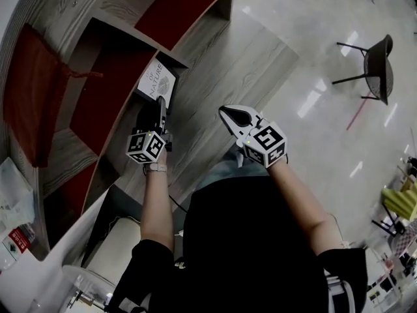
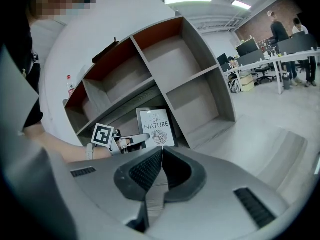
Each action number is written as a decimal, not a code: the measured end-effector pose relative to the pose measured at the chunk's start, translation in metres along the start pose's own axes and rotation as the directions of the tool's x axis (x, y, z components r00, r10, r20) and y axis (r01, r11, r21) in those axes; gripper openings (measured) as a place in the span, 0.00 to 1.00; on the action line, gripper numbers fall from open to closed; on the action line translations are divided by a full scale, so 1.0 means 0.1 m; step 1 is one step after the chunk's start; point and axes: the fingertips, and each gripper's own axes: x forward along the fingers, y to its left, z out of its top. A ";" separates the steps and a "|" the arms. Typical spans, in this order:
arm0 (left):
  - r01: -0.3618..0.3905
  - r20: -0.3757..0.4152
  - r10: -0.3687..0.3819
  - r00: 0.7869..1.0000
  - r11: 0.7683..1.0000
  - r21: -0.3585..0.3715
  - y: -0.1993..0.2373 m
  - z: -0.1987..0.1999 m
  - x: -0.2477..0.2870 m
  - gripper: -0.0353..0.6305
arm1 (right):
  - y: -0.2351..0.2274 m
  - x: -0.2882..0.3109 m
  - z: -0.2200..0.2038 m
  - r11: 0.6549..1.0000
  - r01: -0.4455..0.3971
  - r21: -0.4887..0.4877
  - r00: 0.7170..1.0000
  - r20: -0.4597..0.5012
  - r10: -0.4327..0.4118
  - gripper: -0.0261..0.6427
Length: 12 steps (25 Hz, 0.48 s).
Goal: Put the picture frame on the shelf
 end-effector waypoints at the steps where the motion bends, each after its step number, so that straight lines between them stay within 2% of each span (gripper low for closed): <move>1: 0.005 0.005 -0.005 1.000 1.000 0.005 0.02 -0.01 0.02 0.14 | 0.00 -0.01 -0.02 1.000 0.005 0.006 1.000 -0.001 -0.005 0.04; 8: 0.035 0.065 -0.035 0.997 0.999 0.009 0.15 -0.09 0.14 0.14 | -0.06 -0.05 -0.24 0.999 0.041 0.036 0.999 -0.027 -0.040 0.04; 12: 0.032 0.065 -0.034 0.997 0.999 0.035 0.26 -0.17 0.21 0.14 | -0.05 -0.02 -0.33 0.999 0.041 0.031 0.998 -0.044 -0.040 0.04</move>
